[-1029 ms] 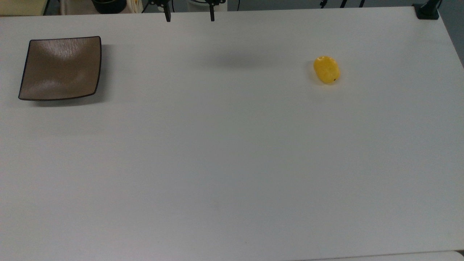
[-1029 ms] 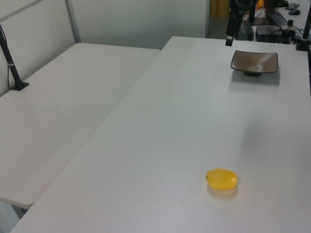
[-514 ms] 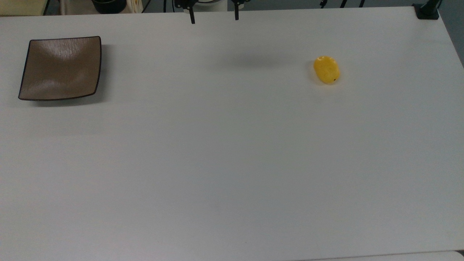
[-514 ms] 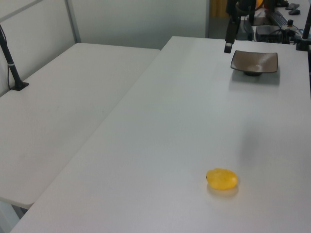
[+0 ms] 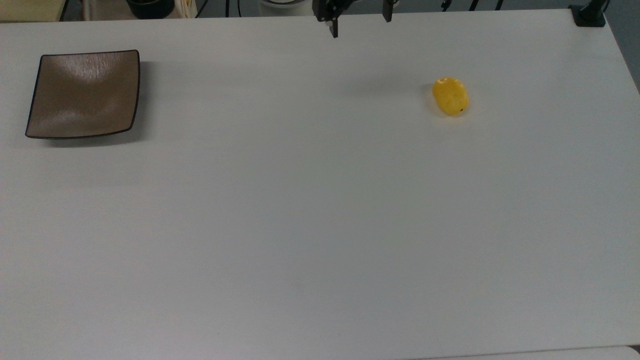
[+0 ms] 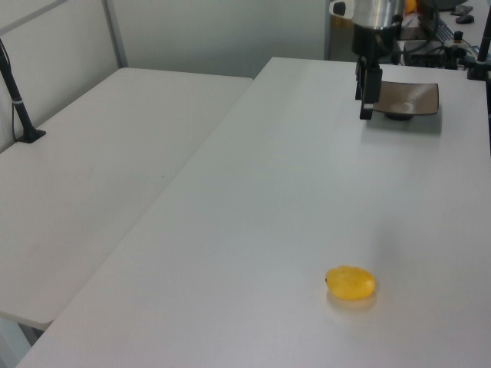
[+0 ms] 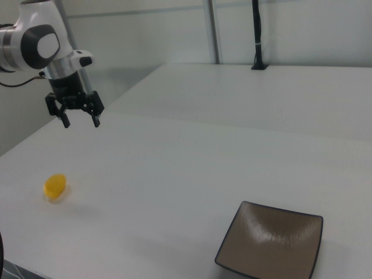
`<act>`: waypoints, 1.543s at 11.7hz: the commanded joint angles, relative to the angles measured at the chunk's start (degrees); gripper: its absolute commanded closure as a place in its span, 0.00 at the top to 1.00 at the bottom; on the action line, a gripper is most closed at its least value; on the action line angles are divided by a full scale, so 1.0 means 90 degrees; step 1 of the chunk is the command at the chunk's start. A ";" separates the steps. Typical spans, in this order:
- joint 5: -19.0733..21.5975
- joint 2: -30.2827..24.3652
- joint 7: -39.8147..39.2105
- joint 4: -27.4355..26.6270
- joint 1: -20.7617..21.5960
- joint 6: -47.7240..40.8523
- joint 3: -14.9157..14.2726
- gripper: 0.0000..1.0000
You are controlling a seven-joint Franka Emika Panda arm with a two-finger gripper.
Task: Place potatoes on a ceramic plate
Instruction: 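Move the gripper across the table toward the yellow potato, then lower the open gripper around the yellow potato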
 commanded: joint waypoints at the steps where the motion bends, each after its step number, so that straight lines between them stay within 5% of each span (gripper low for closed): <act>1: 0.0094 0.0130 -0.0438 0.0046 -0.0029 -0.0029 0.0431 1.00; 10: -0.0129 0.1584 0.2783 0.0691 0.1201 0.0643 0.0969 1.00; 18: -0.1114 0.2806 0.3654 0.0613 0.1661 0.1474 0.1038 1.00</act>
